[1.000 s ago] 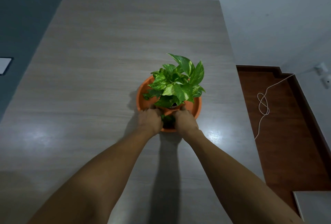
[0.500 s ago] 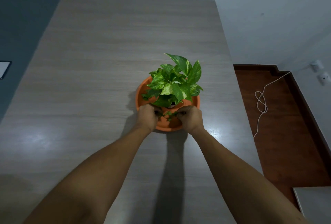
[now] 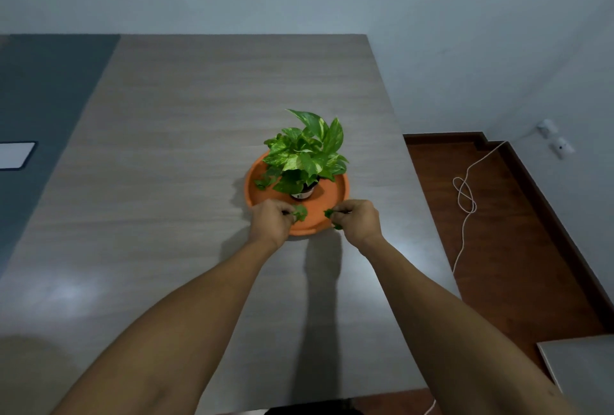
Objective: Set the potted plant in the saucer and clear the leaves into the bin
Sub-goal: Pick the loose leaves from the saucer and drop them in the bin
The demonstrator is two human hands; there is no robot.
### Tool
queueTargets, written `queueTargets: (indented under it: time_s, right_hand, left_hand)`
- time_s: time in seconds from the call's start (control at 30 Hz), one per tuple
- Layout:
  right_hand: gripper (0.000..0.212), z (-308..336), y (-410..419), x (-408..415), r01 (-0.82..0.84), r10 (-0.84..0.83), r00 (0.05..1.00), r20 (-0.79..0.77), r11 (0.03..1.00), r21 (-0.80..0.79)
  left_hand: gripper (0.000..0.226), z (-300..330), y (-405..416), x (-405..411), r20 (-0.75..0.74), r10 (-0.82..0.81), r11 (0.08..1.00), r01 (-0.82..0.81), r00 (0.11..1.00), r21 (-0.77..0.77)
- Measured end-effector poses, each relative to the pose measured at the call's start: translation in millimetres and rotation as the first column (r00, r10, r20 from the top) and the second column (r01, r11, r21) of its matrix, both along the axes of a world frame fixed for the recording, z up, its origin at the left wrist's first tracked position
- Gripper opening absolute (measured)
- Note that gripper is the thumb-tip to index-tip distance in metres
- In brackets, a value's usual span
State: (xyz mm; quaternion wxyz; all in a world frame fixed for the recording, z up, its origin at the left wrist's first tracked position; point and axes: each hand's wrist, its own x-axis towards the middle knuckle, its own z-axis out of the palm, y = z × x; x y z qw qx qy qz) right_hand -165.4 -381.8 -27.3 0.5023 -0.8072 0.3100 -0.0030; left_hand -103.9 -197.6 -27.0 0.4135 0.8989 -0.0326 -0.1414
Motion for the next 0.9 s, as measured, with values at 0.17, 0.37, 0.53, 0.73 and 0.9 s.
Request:
queueTargets:
  time_s: [0.17,0.37,0.53,0.73,0.9]
  right_hand:
    - [0.007,13.9,-31.6,-37.5,0.027,-0.028,1.000,0.015,1.000,0.015]
    - [0.010,23.4,-93.1,-95.9,0.050,-0.050,0.999,0.022,0.999,0.001]
    - [0.010,20.3,-166.9,-151.3,0.042,-0.041,0.999,0.018,0.999,-0.021]
    - [0.009,6.7,-259.6,-223.1,-0.028,0.026,0.999,-0.038,0.999,-0.041]
    - [0.006,0.2,-308.9,-279.2,-0.081,0.075,0.995,-0.069,0.993,-0.087]
  left_hand:
    - [0.013,14.7,-32.9,-34.0,0.040,-0.061,0.998,0.061,0.997,0.004]
    - [0.013,22.5,-102.4,-80.1,0.016,-0.110,0.994,0.110,0.994,0.012]
    - [0.011,18.2,-177.4,-136.2,0.002,-0.083,0.997,0.083,0.997,-0.004]
    - [0.011,12.1,-267.9,-222.1,0.015,-0.009,1.000,0.010,1.000,-0.022]
    - [0.013,5.5,-319.6,-285.6,-0.043,0.024,0.999,-0.025,0.999,-0.035]
